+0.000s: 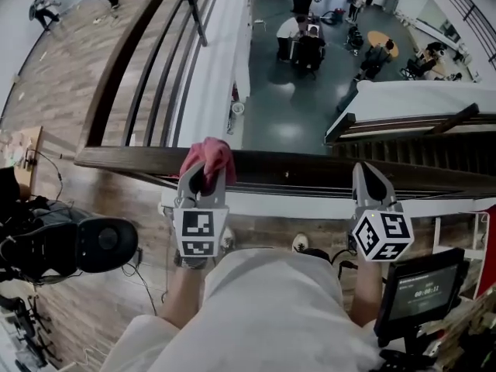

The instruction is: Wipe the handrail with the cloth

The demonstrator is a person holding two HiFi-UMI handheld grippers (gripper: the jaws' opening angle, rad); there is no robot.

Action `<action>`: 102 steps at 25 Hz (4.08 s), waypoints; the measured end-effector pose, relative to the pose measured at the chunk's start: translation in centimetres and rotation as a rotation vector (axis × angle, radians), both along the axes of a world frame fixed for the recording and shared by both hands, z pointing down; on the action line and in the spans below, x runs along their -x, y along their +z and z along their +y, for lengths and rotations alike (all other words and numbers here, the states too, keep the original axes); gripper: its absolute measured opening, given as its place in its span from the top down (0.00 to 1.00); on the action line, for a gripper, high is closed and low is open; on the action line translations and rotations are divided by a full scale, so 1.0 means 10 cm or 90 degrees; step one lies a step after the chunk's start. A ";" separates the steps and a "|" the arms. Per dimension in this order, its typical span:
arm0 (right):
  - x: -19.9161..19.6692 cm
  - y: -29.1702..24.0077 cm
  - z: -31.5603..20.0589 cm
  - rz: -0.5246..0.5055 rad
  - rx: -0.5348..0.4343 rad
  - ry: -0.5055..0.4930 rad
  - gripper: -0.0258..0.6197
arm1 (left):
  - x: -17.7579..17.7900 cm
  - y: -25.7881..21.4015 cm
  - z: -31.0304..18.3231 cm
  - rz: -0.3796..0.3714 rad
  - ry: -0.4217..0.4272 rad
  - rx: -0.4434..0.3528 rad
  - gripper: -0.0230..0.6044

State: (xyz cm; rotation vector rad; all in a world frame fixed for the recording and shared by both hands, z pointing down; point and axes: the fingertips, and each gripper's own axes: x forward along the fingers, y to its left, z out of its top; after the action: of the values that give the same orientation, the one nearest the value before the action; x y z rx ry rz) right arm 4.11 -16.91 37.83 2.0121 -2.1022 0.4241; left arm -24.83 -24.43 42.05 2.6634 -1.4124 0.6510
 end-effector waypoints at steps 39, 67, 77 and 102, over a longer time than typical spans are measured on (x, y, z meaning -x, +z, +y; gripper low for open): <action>-1.08 0.33 0.38 0.010 0.032 -0.036 0.96 | -1.65 -0.01 0.53 -0.021 0.025 -0.029 0.85; -1.09 0.46 0.34 -0.007 0.052 -0.096 0.95 | -3.28 0.13 0.98 -0.034 0.164 -0.010 0.84; -1.04 0.48 0.35 0.059 0.046 -0.118 0.96 | -3.56 0.17 1.14 -0.038 0.204 -0.006 0.84; -1.01 0.48 0.28 0.045 0.062 -0.038 0.96 | -2.70 0.19 0.82 -0.028 0.232 0.049 0.84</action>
State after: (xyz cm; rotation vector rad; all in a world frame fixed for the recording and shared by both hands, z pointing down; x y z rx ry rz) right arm 14.16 -14.08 42.60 1.8777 -2.0528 0.4287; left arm 2.18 -16.23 43.97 2.8831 -0.8918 0.7744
